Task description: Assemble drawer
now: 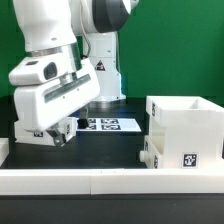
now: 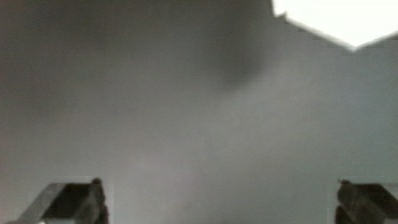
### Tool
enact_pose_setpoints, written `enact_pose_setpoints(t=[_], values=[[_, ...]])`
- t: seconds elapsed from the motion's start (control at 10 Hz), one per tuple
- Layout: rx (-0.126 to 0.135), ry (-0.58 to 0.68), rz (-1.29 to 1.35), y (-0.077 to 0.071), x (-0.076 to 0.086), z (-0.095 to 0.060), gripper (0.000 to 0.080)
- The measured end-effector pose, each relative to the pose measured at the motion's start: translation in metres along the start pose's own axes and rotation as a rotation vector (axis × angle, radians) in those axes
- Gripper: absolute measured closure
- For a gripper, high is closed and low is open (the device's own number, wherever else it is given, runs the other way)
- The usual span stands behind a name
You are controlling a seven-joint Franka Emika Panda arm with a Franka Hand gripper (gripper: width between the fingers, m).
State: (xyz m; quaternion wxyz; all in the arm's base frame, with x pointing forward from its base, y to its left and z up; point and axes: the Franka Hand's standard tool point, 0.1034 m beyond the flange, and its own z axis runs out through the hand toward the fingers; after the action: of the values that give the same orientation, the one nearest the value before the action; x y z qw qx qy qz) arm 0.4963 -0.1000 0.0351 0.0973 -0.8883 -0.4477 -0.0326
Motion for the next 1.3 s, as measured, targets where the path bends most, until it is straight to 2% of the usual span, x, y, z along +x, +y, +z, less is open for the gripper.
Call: enact_pose_setpoints(t=[0.2, 0.3, 1.0, 1.1, 1.2, 1.3], values=[[-0.037, 0.002, 0.206, -0.006, -0.025, -0.013, 0.0151], [-0.067, 0.002, 0.28, -0.009, -0.034, -0.021, 0.0151], [-0.061, 0.021, 0.668, -0.013, -0.035, -0.02, 0.0151], [-0.071, 0.033, 0.781, -0.013, -0.041, -0.02, 0.0151], [-0.066, 0.036, 0.902, -0.017, -0.045, -0.018, 0.0151], [-0.075, 0.042, 0.975, -0.021, -0.046, -0.017, 0.0151]])
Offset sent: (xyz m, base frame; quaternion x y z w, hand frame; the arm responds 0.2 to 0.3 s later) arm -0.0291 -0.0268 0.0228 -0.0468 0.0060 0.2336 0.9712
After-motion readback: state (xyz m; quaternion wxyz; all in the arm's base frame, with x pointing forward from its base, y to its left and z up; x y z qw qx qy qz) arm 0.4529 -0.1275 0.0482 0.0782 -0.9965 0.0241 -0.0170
